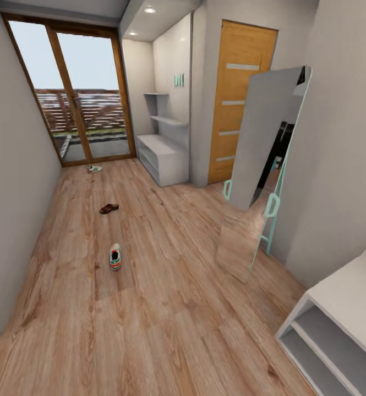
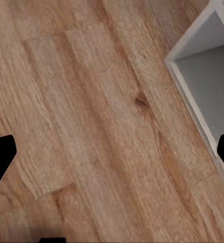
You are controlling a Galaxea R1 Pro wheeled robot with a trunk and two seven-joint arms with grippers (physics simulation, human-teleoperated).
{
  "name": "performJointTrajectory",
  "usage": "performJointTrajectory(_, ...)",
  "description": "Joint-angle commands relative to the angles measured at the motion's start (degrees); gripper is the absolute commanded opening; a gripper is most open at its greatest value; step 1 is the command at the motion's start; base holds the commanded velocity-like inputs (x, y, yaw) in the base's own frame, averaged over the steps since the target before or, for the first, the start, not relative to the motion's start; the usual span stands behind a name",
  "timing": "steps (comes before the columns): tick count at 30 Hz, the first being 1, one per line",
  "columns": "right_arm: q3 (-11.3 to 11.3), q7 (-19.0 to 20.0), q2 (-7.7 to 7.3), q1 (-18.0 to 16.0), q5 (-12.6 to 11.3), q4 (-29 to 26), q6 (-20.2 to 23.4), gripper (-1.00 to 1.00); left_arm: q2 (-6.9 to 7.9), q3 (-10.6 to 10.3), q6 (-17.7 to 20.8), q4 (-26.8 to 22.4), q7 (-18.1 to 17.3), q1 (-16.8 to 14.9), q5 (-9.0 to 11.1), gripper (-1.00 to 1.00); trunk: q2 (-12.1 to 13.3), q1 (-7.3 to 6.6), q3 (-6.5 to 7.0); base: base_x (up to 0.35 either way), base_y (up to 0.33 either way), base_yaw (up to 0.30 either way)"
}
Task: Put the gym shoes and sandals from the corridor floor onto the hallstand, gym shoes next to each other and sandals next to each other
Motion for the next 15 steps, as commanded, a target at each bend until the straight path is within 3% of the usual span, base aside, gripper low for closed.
performJointTrajectory(1, 0.1, -0.3, -0.01, 0.0, 0.3, 0.0, -0.1, 1.0, 0.0, 0.0, -0.2, 0.0, -0.1, 0.0, 0.4, 1.0, 0.0, 0.03, -0.05, 0.332, 0.085, 0.0)
performJointTrajectory(7, 0.1, -0.3, -0.01, 0.0, 0.2, 0.0, -0.2, 1.0, 0.0, 0.0, -0.2, 0.0, -0.1, 0.0, 0.4, 1.0, 0.0, 0.03, -0.05, 0.332, 0.123, 0.031)
performJointTrajectory(15, 0.1, -0.4, -0.01, 0.0, 0.2, 0.0, -0.2, 1.0, 0.0, 0.0, -0.2, 0.0, -0.1, 0.0, 0.4, 1.0, 0.0, 0.03, -0.05, 0.332, 0.122, 0.22)
